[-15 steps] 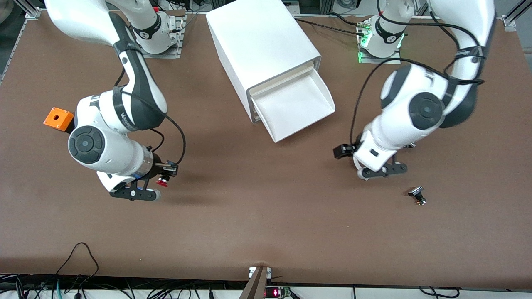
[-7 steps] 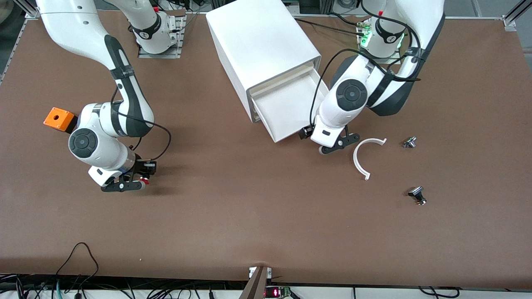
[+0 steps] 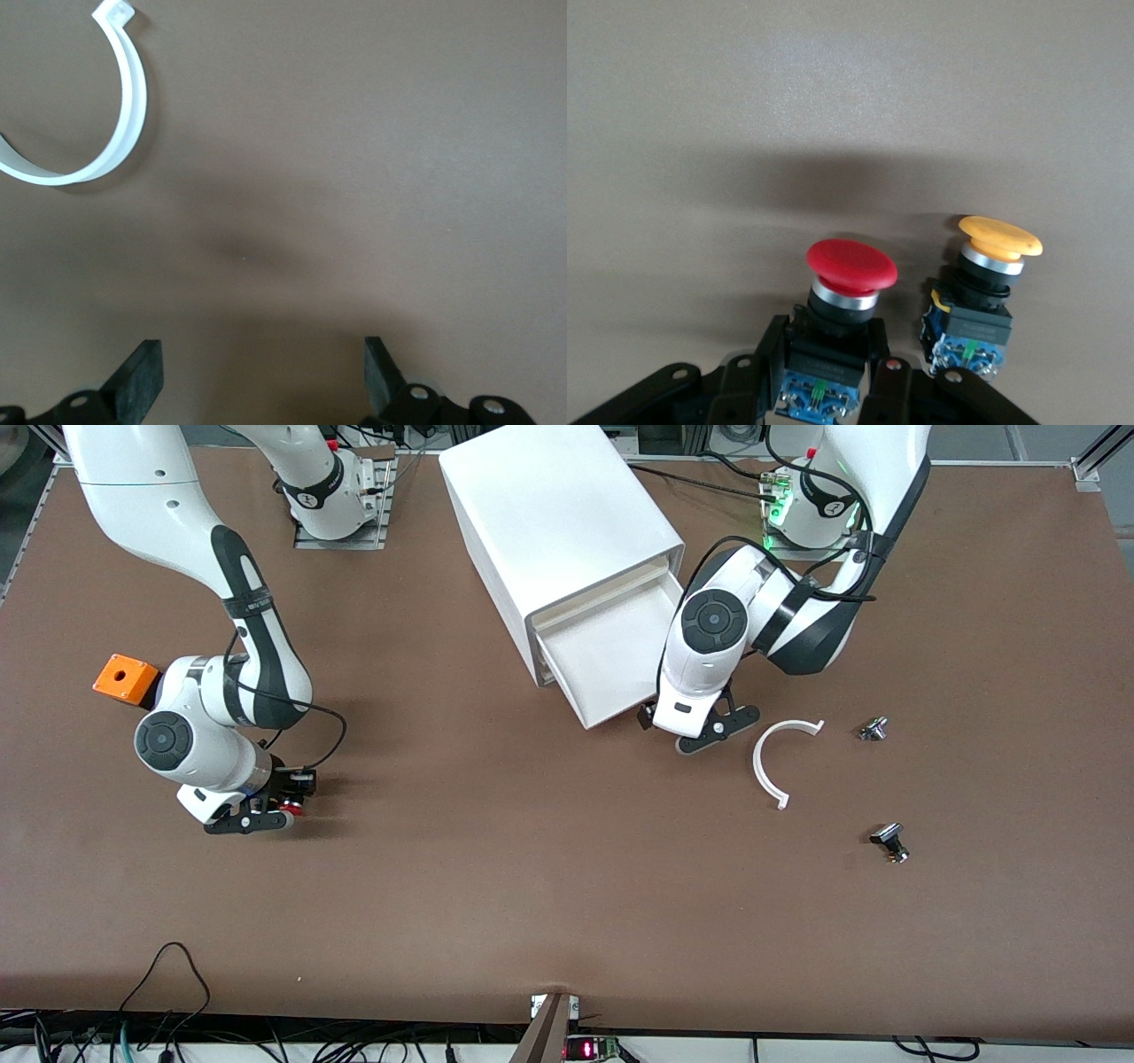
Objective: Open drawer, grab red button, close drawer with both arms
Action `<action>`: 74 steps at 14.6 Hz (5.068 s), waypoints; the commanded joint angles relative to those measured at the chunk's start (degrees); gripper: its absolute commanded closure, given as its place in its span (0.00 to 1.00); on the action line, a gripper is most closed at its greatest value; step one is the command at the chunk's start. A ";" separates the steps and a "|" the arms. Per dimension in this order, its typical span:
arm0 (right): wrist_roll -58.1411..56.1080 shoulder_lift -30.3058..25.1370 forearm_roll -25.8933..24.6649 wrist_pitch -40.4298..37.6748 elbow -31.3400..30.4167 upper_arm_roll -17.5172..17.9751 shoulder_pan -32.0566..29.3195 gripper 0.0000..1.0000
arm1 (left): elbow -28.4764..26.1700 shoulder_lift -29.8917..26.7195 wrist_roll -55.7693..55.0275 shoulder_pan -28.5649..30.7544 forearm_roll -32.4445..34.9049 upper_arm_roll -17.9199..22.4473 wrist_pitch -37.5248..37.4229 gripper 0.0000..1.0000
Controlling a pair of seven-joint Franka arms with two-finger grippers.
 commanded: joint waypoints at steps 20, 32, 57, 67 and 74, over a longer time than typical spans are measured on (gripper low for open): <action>4.69 -18.26 1.41 -30.71 16.91 0.40 0.09 0.01 | -2.74 0.60 -3.90 -4.19 -3.70 -9.09 -6.11 0.01; 12.17 -33.03 -2.02 -43.74 17.18 12.25 -11.76 0.01 | -2.83 1.92 -3.64 -4.80 -5.64 -11.91 -6.11 0.01; 12.87 -34.97 -5.62 -47.00 15.78 13.84 -15.21 0.01 | 14.32 -18.90 67.17 16.14 -8.95 13.18 -27.22 0.00; 12.52 -34.71 -4.74 -46.03 16.13 13.84 -15.03 0.01 | 4.55 -26.38 61.84 13.13 -5.90 19.03 -21.84 0.01; 12.53 -34.71 -4.74 -46.12 16.13 13.84 -15.03 0.01 | 4.82 -26.47 62.72 13.57 -5.90 18.94 -24.74 0.01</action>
